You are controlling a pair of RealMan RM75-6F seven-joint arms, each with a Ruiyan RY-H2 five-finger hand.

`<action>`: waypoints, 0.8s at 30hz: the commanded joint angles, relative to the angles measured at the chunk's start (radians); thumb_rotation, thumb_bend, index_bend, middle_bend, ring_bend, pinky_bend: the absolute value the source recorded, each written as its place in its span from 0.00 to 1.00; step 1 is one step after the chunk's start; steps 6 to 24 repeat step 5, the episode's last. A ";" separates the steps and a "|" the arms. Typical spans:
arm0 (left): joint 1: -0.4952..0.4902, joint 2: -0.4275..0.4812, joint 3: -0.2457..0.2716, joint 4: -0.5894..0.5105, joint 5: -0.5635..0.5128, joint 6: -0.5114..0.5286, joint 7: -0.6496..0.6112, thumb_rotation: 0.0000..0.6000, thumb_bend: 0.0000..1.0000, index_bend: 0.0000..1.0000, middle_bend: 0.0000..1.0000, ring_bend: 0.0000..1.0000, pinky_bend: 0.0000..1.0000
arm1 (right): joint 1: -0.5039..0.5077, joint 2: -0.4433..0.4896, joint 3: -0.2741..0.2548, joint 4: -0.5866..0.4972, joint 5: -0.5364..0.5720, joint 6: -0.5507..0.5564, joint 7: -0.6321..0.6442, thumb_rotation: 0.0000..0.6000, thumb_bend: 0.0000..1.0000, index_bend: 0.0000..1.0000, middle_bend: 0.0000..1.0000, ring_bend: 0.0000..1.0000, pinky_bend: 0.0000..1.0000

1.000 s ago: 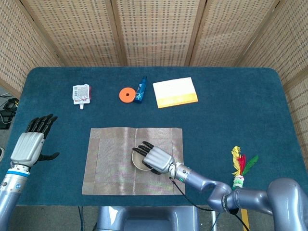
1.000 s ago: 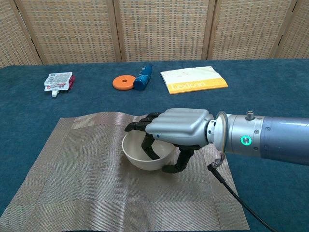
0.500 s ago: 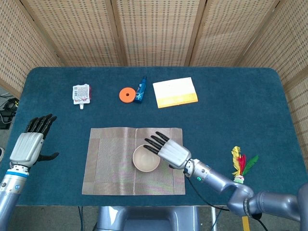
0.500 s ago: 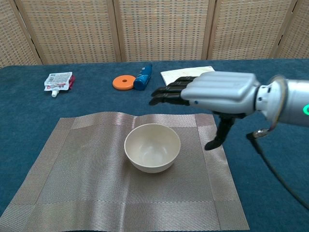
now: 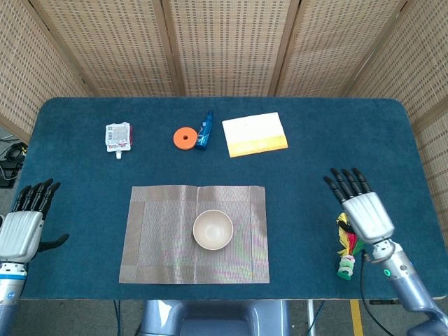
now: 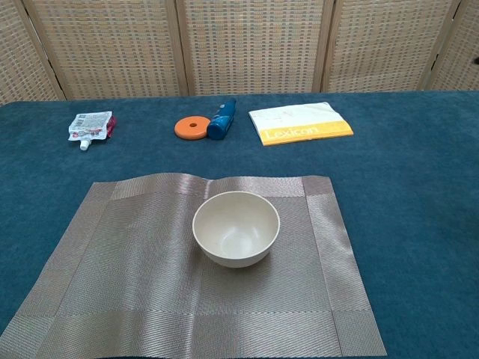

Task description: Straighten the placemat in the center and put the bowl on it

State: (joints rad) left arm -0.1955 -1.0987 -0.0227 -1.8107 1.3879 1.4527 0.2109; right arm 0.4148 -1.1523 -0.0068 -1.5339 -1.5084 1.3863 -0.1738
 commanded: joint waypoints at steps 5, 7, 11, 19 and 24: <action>0.043 0.000 0.024 0.019 0.031 0.040 -0.016 1.00 0.00 0.00 0.00 0.00 0.00 | -0.113 -0.010 0.007 0.074 0.052 0.093 0.136 1.00 0.00 0.00 0.00 0.00 0.00; 0.043 0.000 0.024 0.019 0.031 0.040 -0.016 1.00 0.00 0.00 0.00 0.00 0.00 | -0.113 -0.010 0.007 0.074 0.052 0.093 0.136 1.00 0.00 0.00 0.00 0.00 0.00; 0.043 0.000 0.024 0.019 0.031 0.040 -0.016 1.00 0.00 0.00 0.00 0.00 0.00 | -0.113 -0.010 0.007 0.074 0.052 0.093 0.136 1.00 0.00 0.00 0.00 0.00 0.00; 0.043 0.000 0.024 0.019 0.031 0.040 -0.016 1.00 0.00 0.00 0.00 0.00 0.00 | -0.113 -0.010 0.007 0.074 0.052 0.093 0.136 1.00 0.00 0.00 0.00 0.00 0.00; 0.043 0.000 0.024 0.019 0.031 0.040 -0.016 1.00 0.00 0.00 0.00 0.00 0.00 | -0.113 -0.010 0.007 0.074 0.052 0.093 0.136 1.00 0.00 0.00 0.00 0.00 0.00</action>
